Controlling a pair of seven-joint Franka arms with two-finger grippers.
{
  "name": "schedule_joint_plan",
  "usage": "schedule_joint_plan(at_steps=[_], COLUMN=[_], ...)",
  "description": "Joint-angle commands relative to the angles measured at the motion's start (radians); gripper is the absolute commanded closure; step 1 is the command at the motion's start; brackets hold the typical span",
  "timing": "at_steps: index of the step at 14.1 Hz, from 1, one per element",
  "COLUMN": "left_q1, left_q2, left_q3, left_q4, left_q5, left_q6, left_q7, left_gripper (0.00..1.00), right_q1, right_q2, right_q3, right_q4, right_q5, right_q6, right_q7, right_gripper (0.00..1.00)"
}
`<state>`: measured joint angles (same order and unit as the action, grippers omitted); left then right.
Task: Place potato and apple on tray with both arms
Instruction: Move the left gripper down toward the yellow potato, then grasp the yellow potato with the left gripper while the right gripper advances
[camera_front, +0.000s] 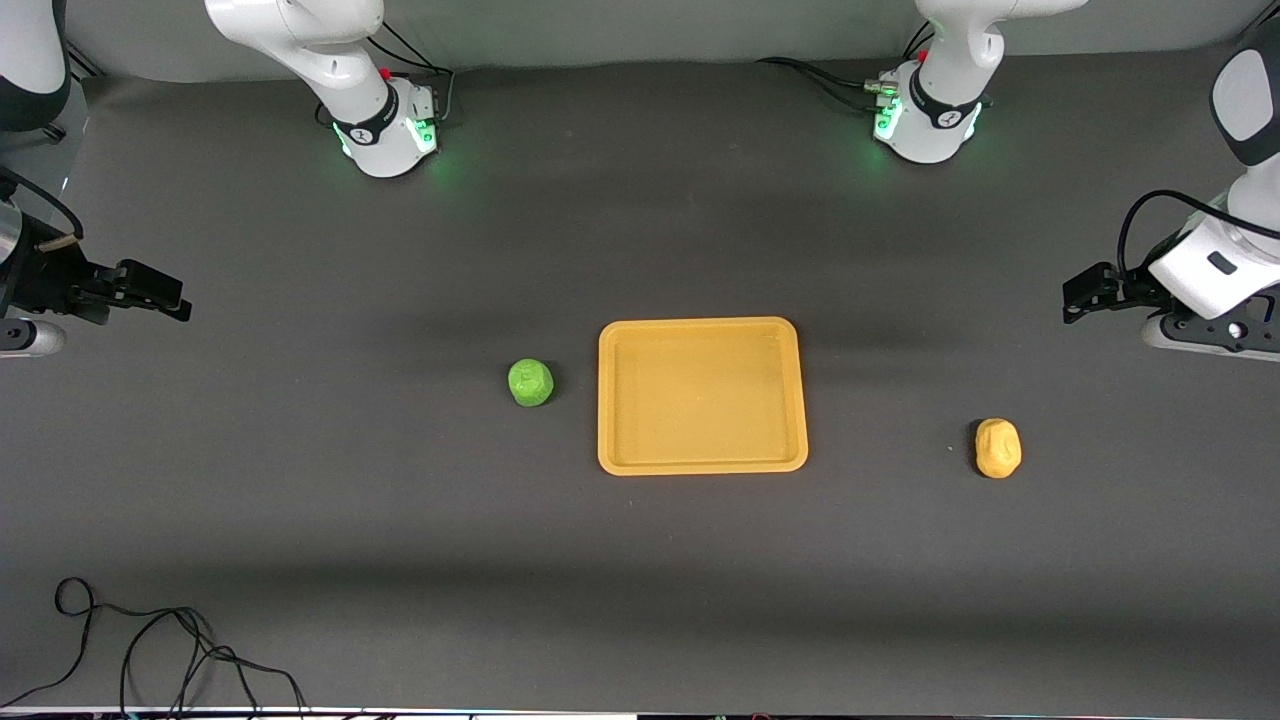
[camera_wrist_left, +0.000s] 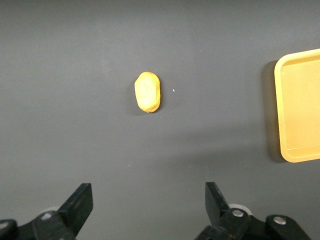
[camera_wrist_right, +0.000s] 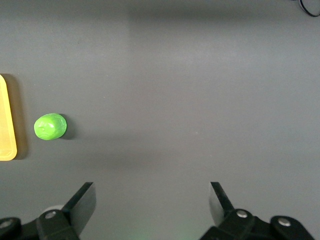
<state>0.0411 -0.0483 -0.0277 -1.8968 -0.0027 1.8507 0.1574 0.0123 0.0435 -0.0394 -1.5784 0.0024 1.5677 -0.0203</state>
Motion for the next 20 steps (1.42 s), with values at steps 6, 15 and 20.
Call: schedule_joint_plan(at_steps=[6, 15, 20], left_q1=[-0.006, -0.001, 0.031], left_q2=[0.025, 0.35, 0.523], left_q3=[0.003, 0.005, 0.005], left_q4=[0.053, -0.013, 0.089], left_q5=[0.007, 0.01, 0.004], left_q6=[-0.015, 0.398, 0.397], left_q7=[-0.004, 0.01, 0.036], left_gripper=[0.0, 0.01, 0.01], right_q1=[0.003, 0.001, 0.015], right_q2=[0.019, 0.022, 0.019], right_q3=[-0.005, -0.007, -0.004], right_q4=[0.043, 0.041, 0.028], right_q5=[0.018, 0.053, 0.039], right_q6=[-0.015, -0.009, -0.005], right_q7=[0.005, 0.003, 0.002], right_gripper=[0.0, 0.0, 0.0])
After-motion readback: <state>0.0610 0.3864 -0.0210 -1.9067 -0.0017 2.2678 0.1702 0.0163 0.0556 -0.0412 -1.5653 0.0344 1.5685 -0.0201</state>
